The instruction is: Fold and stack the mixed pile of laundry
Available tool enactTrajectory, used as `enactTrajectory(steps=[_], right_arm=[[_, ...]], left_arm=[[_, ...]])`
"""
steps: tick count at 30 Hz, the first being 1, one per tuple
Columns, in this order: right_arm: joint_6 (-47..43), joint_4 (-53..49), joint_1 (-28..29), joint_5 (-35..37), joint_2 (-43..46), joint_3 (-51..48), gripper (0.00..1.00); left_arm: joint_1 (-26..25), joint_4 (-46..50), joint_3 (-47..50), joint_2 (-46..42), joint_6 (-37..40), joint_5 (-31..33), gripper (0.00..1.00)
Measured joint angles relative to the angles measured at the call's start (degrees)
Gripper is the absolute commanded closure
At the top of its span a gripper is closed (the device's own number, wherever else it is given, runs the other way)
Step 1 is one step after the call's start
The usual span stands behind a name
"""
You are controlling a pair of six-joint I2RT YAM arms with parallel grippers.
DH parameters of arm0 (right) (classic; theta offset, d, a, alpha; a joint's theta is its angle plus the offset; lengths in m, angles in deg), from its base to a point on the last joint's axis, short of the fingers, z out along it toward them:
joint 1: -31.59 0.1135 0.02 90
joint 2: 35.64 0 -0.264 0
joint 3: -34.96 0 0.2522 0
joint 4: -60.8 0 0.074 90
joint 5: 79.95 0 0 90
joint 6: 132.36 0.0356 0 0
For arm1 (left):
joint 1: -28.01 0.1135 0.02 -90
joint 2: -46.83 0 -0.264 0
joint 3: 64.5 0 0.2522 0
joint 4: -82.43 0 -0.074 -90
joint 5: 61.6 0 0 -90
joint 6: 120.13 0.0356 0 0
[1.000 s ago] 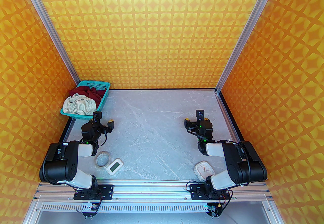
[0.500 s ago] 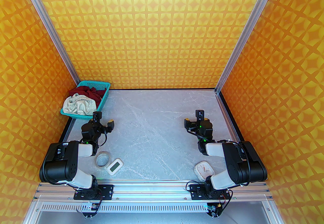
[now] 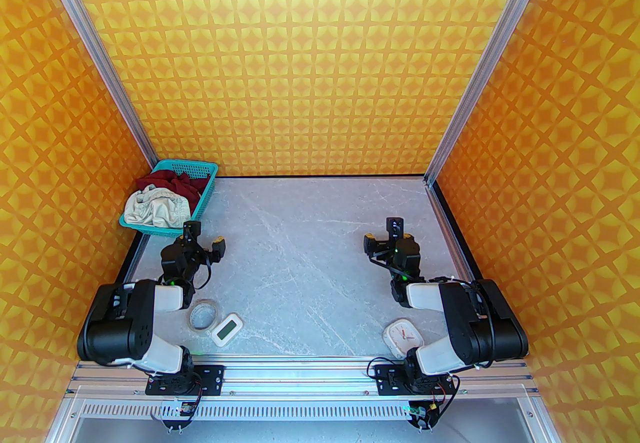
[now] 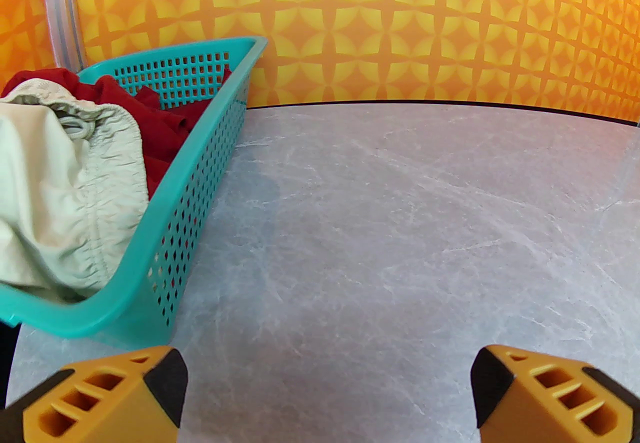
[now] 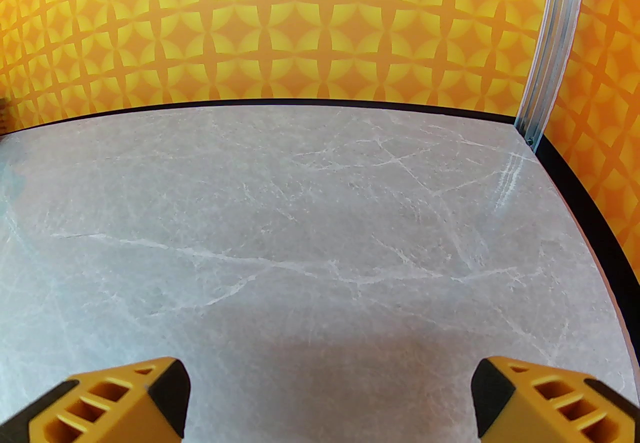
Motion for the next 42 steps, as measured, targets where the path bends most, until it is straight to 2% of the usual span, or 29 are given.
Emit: enactTrajectory(steps=[4,7,8,11,12,15,18,27,30,33,38,39,41,42], right_arm=[[2.4,-12.9,0.6,0.9,12.0,2.7,0.02],[6.4,-21.5,0.8,-2.1,18.3,7.5,0.02],[7.7,-23.1,0.7,-4.5,19.8,8.6,0.05],[12.0,-25.7,0.8,-18.5,21.2,10.5,0.15],[13.8,-26.5,1.0,-23.9,20.5,11.2,0.15],[16.5,-29.8,2.1,-33.7,18.6,12.8,0.15],[17.3,-34.7,4.1,-38.0,18.5,14.5,0.18],[16.5,-44.7,8.3,-39.8,17.4,23.5,0.24],[16.1,-46.4,9.1,-39.9,15.9,24.1,0.27],[15.7,-48.0,9.6,-40.0,14.1,24.2,0.3],[15.4,-50.3,10.5,-40.0,11.7,25.3,0.33],[15.3,-50.7,10.6,-40.0,11.4,25.7,0.33],[15.0,-51.3,10.8,-40.0,11.1,26.5,0.34],[15.0,-51.4,11.0,-39.9,11.0,26.7,0.35]], left_arm=[[-1.7,12.2,-1.2,-15.1,-2.0,4.1,0.01],[-2.1,21.9,-4.3,-23.6,-5.7,6.2,0.01],[-2.0,24.6,-5.3,-25.8,-7.3,6.7,0.01],[-1.8,31.3,-7.2,-28.9,-13.0,6.7,0.01],[-1.7,34.5,-8.7,-28.6,-14.4,6.5,0.05],[-1.2,46.0,-17.7,-23.0,-16.8,6.3,0.13],[-0.6,55.7,-29.5,-15.0,-18.4,6.8,0.16],[9.8,75.7,-58.1,8.2,-21.5,8.9,0.18],[12.9,81.0,-66.3,16.9,-21.5,9.4,0.13],[14.8,85.1,-74.3,24.6,-21.6,9.9,0.09],[15.5,88.6,-82.6,33.1,-21.7,10.4,0.1],[15.5,89.0,-83.9,34.4,-21.9,10.4,0.11],[15.5,89.4,-86.1,36.7,-22.0,10.4,0.21],[15.5,89.5,-86.9,37.7,-22.2,10.4,0.31]])
